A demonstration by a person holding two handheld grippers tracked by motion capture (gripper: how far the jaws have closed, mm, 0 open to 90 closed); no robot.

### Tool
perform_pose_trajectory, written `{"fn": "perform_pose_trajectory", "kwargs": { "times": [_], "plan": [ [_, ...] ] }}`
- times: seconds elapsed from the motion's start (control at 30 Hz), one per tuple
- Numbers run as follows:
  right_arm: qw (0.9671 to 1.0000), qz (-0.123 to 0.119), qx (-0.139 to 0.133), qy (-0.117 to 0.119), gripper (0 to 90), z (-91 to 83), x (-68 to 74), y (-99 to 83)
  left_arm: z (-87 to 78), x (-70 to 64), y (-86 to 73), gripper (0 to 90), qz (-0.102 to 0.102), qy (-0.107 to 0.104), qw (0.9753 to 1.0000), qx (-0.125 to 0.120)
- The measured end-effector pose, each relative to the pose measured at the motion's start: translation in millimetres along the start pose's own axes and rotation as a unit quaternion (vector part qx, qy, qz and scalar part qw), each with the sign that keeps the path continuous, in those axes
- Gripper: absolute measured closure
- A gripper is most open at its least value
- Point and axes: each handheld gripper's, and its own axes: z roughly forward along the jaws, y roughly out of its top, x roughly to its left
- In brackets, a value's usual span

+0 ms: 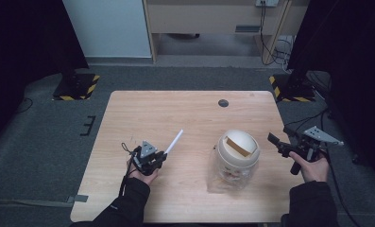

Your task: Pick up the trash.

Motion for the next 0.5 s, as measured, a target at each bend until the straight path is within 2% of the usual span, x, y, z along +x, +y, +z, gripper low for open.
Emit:
{"fn": "perform_pose_trajectory", "kwargs": {
  "times": [0.03,0.1,0.23,0.4,0.47,0.5],
  "plan": [
    [1.0,0.0,-0.002,-0.002,15.5,-0.7,-0.1,0.7,-3.4,1.5,2.5,78.6,-0.004,-0.002,0.9998,-0.018],
    [1.0,0.002,-0.007,-0.005,15.6,-2.0,-0.4,1.8,-8.2,4.0,5.1,78.6,-0.009,-0.003,0.9992,-0.038],
    [0.9999,0.0,-0.01,-0.008,16.3,-3.7,0.7,4.4,-20.1,8.9,11.5,78.6,-0.012,0.003,0.9966,-0.081],
    [0.9999,-0.005,-0.014,0.0,16.2,-4.1,6.7,11.1,-37.5,9.9,22.2,78.7,-0.006,0.009,0.9907,-0.136],
    [0.9999,-0.006,-0.016,0.004,16.2,-3.5,9.6,13.3,-43.4,10.3,26.2,78.7,-0.004,0.007,0.9873,-0.159],
    [0.9998,-0.007,-0.016,0.006,16.2,-3.1,11.2,14.6,-45.4,10.9,27.5,78.7,-0.001,0.009,0.9866,-0.163]
  ]
}}
